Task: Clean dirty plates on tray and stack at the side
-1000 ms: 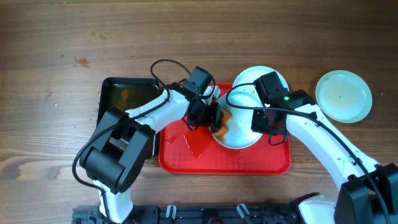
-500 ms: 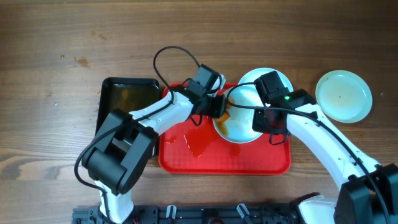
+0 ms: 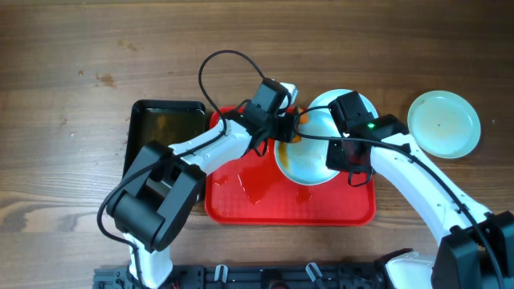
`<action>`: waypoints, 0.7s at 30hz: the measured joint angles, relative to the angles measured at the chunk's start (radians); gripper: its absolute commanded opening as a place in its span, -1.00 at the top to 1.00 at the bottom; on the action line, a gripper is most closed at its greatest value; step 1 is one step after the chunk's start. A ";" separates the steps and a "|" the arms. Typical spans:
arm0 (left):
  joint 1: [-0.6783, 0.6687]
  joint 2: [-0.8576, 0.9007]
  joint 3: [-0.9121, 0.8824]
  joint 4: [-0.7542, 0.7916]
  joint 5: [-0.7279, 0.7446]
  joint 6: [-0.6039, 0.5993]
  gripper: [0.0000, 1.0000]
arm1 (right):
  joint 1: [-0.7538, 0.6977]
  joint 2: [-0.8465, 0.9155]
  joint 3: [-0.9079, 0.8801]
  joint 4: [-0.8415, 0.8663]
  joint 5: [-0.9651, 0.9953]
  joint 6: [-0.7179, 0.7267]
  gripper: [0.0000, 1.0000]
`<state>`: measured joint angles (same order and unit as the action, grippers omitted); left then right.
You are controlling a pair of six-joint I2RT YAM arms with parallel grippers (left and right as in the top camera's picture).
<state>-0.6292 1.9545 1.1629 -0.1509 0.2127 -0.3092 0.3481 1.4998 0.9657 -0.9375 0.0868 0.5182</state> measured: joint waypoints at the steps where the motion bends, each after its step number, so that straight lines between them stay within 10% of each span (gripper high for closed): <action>1: 0.000 0.000 0.001 -0.028 0.002 -0.003 0.92 | 0.000 0.000 0.000 0.000 0.000 -0.001 0.91; 8: 0.002 -0.003 0.024 -0.340 0.098 -0.060 0.92 | 0.000 0.000 0.000 -0.012 -0.007 -0.027 0.91; 21: 0.019 -0.075 0.018 -0.302 0.084 -0.051 0.92 | 0.000 0.000 0.000 -0.019 -0.004 -0.034 0.91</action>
<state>-0.6098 1.8793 1.1812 -0.4530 0.2970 -0.3607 0.3481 1.4998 0.9657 -0.9565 0.0830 0.4839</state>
